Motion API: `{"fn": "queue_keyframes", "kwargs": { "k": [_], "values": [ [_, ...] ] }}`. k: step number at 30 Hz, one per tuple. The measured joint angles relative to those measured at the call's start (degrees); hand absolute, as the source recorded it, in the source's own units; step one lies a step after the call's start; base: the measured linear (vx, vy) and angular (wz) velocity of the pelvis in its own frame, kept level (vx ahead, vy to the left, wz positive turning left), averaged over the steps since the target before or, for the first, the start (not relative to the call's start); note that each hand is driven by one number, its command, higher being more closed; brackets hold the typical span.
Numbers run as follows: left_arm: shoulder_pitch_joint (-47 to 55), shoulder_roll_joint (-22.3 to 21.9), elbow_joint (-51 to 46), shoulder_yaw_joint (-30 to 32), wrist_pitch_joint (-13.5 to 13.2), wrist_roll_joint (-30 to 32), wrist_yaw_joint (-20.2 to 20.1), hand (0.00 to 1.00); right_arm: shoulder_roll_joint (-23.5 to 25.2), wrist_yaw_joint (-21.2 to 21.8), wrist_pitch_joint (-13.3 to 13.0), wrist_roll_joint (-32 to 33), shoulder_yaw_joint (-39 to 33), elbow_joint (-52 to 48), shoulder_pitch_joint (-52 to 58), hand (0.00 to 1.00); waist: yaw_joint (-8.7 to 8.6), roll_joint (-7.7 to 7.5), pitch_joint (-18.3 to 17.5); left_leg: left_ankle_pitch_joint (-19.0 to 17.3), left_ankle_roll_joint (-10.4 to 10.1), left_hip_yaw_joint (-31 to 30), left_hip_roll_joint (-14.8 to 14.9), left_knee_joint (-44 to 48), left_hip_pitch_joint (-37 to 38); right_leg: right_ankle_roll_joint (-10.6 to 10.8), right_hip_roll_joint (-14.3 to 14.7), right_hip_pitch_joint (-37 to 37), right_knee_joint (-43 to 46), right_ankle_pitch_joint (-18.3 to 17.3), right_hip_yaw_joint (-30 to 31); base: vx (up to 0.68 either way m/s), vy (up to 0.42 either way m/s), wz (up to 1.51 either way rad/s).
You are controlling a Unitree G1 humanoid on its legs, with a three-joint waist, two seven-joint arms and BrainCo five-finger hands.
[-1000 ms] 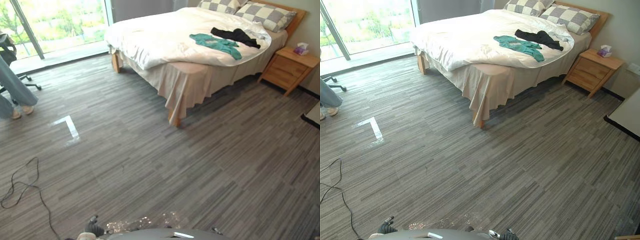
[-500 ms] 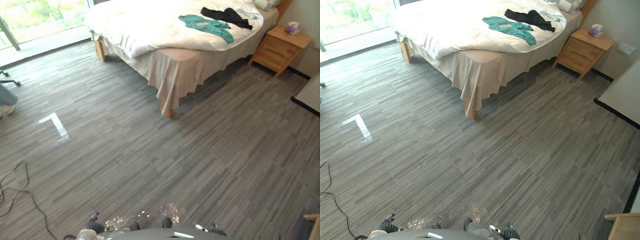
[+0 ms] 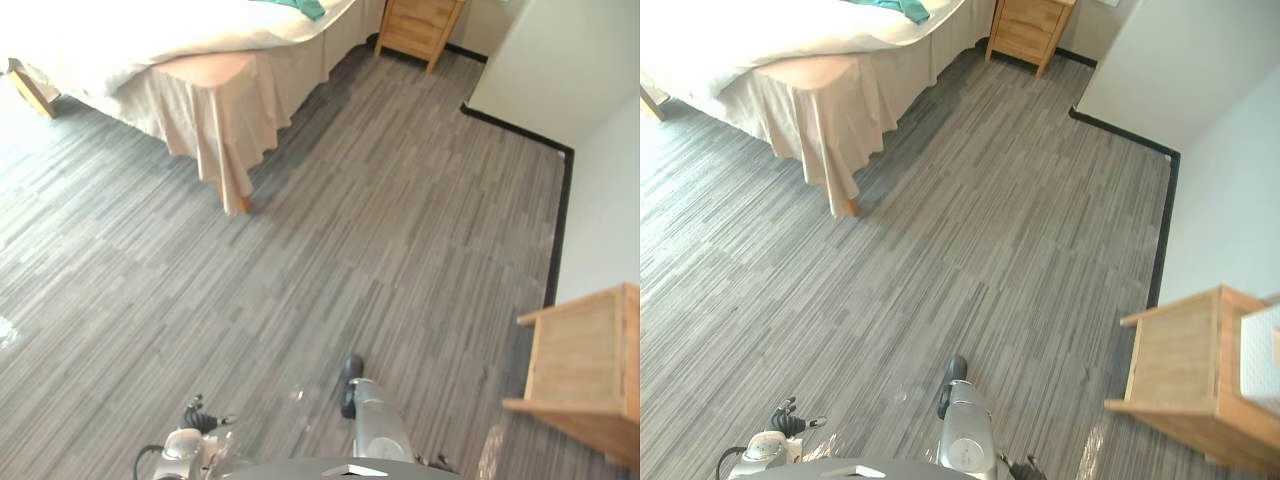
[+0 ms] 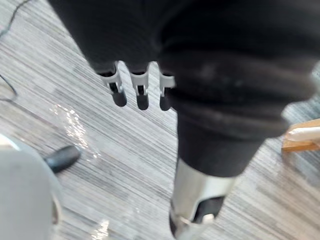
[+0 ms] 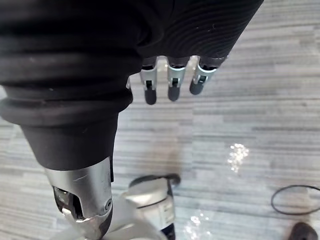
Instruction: Tidy the bed and pick cloth on bed and put in laundry
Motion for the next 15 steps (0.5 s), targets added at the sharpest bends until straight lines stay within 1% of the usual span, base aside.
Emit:
{"fn": "queue_keyframes", "kwargs": {
  "k": [1,2,3,4,5,6,7,8,9,10,11,12,13,14,15],
  "values": [
    [0.25,-0.30,-0.82,1.49,-0.20,-0.01,0.02,0.00,0.16,0.04,0.07,0.00,-0.07,0.34,0.41,0.00,0.50,-0.20,-0.28,-0.13,1.42,-0.10,2.35,4.80,-1.15,-1.39,1.25,0.09,0.53,4.20,0.28,0.83,-0.584,-0.40],
    [1.19,-2.15,-1.94,4.28,-0.09,-0.29,0.13,0.00,-0.91,0.00,0.09,-0.03,0.20,-0.13,0.51,0.00,1.18,1.26,-0.82,3.36,8.58,-2.02,8.04,14.00,-4.23,-3.91,5.17,1.85,1.09,1.73,-0.28,0.69,-0.552,-0.62],
    [1.25,-3.00,-2.68,5.43,0.02,-0.82,0.12,0.00,-1.24,-0.22,-0.09,-0.03,1.50,-1.94,0.68,0.00,2.13,1.12,-0.94,13.01,14.39,-6.62,10.02,22.09,-8.06,-5.80,7.36,4.00,0.14,-0.31,0.44,0.70,-0.536,-0.65],
    [0.96,-3.73,-3.37,5.42,0.09,-1.05,0.17,0.00,-1.66,-0.27,-0.44,-0.08,2.14,-2.32,0.51,0.00,2.68,1.13,-0.86,16.25,11.84,-10.60,9.85,26.44,-10.18,-6.41,8.45,5.73,-1.23,-0.77,1.08,0.72,-0.525,-0.73],
    [0.55,-5.18,-4.40,5.36,-0.11,-1.26,0.25,0.00,-1.94,-0.33,-1.13,-0.08,2.38,-2.30,-0.98,0.00,3.76,0.35,-0.36,12.06,7.05,-15.61,7.76,35.03,-13.64,-6.59,10.39,10.16,-5.48,-0.86,3.37,0.70,-0.458,-0.72],
    [0.24,-5.09,-5.61,5.04,-0.26,-1.33,0.14,0.00,-2.16,-0.47,-1.20,-0.31,3.91,-2.17,-2.20,0.00,3.96,-0.01,-0.32,6.76,5.73,-18.03,3.98,41.68,-16.26,-6.56,11.19,16.34,-10.24,-0.86,5.37,0.71,-0.423,-0.69],
    [0.49,-4.80,-6.20,4.40,-0.43,-1.60,0.20,0.00,-2.27,-0.43,-1.19,-0.73,5.05,-1.97,-2.74,0.00,4.04,-1.41,-0.10,3.85,6.22,-17.89,1.67,44.13,-17.22,-6.51,11.24,19.74,-12.80,-0.85,6.18,0.69,-0.379,-0.61],
    [0.54,-3.99,-6.53,2.78,-1.11,-1.94,0.25,0.00,-2.33,-0.39,-1.01,-1.24,7.05,-1.60,-3.40,0.00,5.22,-2.83,-0.68,-0.46,6.71,-16.81,-2.85,45.70,-19.82,-5.55,11.02,24.06,-14.89,-1.00,7.53,0.55,-0.296,-0.55],
    [0.40,-3.95,-6.62,2.02,-1.36,-2.16,0.26,0.00,-2.33,-0.39,-1.10,-1.25,7.42,-1.61,-3.95,0.00,5.76,-2.90,-0.82,-1.98,7.06,-16.20,-4.61,45.55,-21.69,-5.27,11.33,25.32,-14.79,-0.88,8.15,0.65,-0.335,-0.74],
    [0.24,-4.12,-7.09,1.28,-1.58,-2.77,0.26,0.00,-2.34,-0.44,-1.09,-1.29,7.86,-1.69,-5.58,0.00,6.39,-2.83,-0.85,-4.01,8.47,-13.61,-6.59,43.60,-25.75,-4.46,12.54,27.96,-15.41,-0.41,9.02,0.64,-0.272,-0.68],
    [0.06,-4.06,-7.65,1.08,-1.57,-2.93,0.28,0.00,-2.06,-0.43,-1.08,-1.30,8.64,-1.78,-6.78,0.00,6.95,-3.08,-0.81,-4.47,9.50,-10.90,-8.04,39.99,-28.90,-4.32,13.42,30.17,-16.82,-0.31,10.26,0.77,-0.271,-0.75],
    [-0.60,-4.02,-7.81,0.75,-1.69,-3.25,0.32,0.00,-1.44,-0.42,-1.14,-1.30,8.96,-1.86,-7.91,0.00,7.51,-3.26,-0.88,-3.81,11.34,-7.03,-10.15,32.32,-32.54,-4.22,14.60,33.14,-19.05,-0.37,10.99,0.80,-0.218,-0.70],
    [-0.89,-3.96,-7.78,-0.26,-1.70,-3.63,0.32,0.00,-0.70,-0.42,-1.18,-1.33,9.05,-1.89,-8.39,0.00,7.84,-3.07,-1.03,0.29,15.62,-2.02,-13.84,17.66,-34.15,-3.79,15.99,37.02,-21.48,-0.66,11.33,0.70,-0.147,-0.58],
    [-0.79,-3.95,-7.63,-0.87,-1.68,-3.83,0.42,0.00,-0.56,-0.40,-1.08,-1.33,9.19,-1.82,-8.30,0.00,8.05,-2.71,-1.21,4.01,18.17,0.49,-15.45,10.47,-34.22,-3.36,16.85,38.71,-22.05,-0.99,11.40,0.73,-0.077,-0.54],
    [-0.37,-4.19,-7.55,-1.41,-1.61,-3.90,0.40,0.00,-0.24,-0.41,-1.02,-1.32,9.43,-1.86,-7.63,0.00,8.36,-1.33,-2.06,10.33,22.21,4.57,-16.46,2.78,-34.16,-2.71,18.91,40.93,-22.45,-1.46,12.12,0.61,-0.002,-0.45]
  ]
}}
